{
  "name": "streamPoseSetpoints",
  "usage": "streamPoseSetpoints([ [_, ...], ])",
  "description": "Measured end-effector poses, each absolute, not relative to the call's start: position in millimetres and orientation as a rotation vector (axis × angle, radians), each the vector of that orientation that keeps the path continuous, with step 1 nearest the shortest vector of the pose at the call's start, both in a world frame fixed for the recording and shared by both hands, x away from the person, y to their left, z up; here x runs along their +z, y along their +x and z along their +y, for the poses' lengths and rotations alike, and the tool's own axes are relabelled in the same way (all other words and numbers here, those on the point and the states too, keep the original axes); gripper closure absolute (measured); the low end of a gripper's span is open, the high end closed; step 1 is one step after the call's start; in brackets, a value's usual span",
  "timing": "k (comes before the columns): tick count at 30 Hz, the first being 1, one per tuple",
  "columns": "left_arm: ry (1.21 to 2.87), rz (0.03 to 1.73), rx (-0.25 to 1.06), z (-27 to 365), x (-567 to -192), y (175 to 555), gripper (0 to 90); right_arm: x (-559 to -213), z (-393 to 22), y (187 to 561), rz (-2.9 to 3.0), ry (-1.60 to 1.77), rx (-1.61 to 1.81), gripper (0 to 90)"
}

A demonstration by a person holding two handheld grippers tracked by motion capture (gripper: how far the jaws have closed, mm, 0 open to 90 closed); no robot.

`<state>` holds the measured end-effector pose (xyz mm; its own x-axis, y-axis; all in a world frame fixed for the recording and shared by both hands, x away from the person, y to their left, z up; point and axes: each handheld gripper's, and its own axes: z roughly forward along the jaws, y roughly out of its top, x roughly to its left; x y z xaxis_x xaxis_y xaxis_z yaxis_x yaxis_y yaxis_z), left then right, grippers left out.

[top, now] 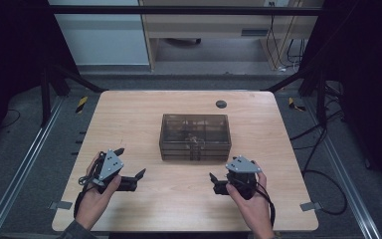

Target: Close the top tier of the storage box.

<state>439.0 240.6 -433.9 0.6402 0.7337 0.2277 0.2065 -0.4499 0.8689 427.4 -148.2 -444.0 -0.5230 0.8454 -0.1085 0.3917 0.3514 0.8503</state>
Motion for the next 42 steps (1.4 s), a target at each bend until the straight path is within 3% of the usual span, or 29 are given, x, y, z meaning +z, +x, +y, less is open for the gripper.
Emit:
streamPoseSetpoints([
  [21,2.118,0.871,0.734,286.2,-484.7,466.9,3.2,-487.7,-226.6,442.9,2.038,1.233,0.944,7.7],
  [42,1.920,1.014,0.705,319.4,-501.8,490.5,3.3,-498.2,-267.7,469.3,1.851,1.382,1.000,8.6],
])
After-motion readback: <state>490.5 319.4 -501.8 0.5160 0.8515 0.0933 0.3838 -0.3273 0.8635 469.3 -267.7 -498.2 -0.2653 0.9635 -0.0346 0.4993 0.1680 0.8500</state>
